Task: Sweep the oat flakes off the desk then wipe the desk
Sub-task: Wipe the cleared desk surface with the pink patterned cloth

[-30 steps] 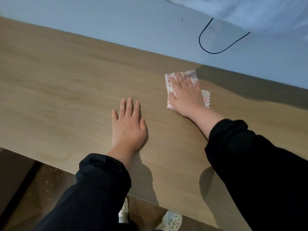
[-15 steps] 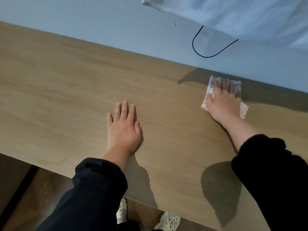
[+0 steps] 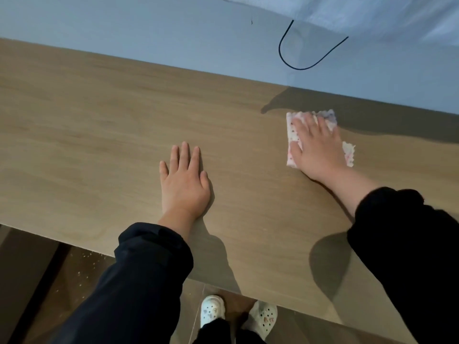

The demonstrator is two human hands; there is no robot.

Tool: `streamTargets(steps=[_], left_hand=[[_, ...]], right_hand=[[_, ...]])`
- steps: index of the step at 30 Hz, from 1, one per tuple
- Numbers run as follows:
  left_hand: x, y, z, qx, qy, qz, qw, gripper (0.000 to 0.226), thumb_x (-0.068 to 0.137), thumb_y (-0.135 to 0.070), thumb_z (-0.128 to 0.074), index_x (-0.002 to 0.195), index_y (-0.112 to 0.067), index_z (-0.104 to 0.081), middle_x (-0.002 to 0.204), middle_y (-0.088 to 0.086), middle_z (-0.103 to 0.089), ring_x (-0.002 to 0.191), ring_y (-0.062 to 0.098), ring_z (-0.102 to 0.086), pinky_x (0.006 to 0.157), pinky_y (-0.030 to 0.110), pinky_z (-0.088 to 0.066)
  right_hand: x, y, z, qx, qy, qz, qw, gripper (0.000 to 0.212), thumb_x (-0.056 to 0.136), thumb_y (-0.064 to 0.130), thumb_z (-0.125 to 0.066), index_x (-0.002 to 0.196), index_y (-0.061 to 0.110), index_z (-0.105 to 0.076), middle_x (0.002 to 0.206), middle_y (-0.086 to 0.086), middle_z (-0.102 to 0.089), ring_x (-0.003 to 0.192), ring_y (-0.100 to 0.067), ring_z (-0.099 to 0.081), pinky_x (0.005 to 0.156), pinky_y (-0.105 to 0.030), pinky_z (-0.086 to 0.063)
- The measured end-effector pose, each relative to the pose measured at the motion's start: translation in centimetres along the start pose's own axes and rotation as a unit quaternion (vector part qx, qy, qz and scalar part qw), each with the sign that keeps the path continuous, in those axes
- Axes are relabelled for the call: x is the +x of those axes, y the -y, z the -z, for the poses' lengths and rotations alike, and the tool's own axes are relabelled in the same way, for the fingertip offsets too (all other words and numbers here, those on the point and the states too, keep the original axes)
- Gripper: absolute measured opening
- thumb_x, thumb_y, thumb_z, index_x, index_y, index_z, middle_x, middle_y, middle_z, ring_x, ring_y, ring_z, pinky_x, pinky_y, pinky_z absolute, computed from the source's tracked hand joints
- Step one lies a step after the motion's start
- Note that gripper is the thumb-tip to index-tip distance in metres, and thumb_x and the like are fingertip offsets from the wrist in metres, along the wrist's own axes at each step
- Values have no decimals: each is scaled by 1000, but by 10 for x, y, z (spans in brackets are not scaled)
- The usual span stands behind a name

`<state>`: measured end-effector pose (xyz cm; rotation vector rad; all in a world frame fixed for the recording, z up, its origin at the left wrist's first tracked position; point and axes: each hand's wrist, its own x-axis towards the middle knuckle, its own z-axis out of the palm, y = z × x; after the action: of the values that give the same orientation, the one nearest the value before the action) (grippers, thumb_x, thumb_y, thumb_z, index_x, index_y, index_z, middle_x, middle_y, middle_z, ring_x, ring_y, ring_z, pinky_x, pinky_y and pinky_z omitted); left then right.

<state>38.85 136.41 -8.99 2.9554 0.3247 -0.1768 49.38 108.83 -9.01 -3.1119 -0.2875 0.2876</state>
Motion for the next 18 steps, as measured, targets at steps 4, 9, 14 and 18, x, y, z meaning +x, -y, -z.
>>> streamTargets(steps=[4, 9, 14, 18], left_hand=[[0, 1, 0, -4, -1, -1, 1000, 59, 99, -32, -27, 154, -23, -9, 162, 2, 3, 148, 20, 9, 119, 46, 2], [0, 1, 1, -13, 8, -10, 1000, 59, 99, -33, -27, 155, -22, -9, 162, 3, 3, 148, 21, 9, 119, 46, 4], [-1, 1, 2, -10, 5, -17, 1000, 60, 99, -33, -26, 155, -20, -9, 162, 4, 3, 148, 22, 9, 119, 48, 3], [-1, 0, 1, -10, 2, -18, 1000, 60, 99, -33, -26, 155, -20, -9, 162, 5, 2, 148, 23, 8, 119, 49, 1]], right_hand=[[-25, 55, -3, 17, -9, 12, 1000, 66, 97, 50, -19, 156, 24, -6, 164, -5, 0, 150, -26, 2, 119, -56, -6], [-152, 113, -22, -9, 33, 261, 965, 66, 95, 50, -24, 155, 25, -13, 162, -5, -6, 150, -27, -3, 118, -54, -6], [-134, 60, -23, -26, 43, 61, 997, 66, 93, 49, -13, 155, 28, -7, 164, -3, -3, 150, -22, 5, 120, -52, -5], [-92, 60, -13, 46, 0, -153, 987, 63, 97, 42, -20, 156, 23, -9, 164, -5, -2, 150, -25, 2, 120, -53, -6]])
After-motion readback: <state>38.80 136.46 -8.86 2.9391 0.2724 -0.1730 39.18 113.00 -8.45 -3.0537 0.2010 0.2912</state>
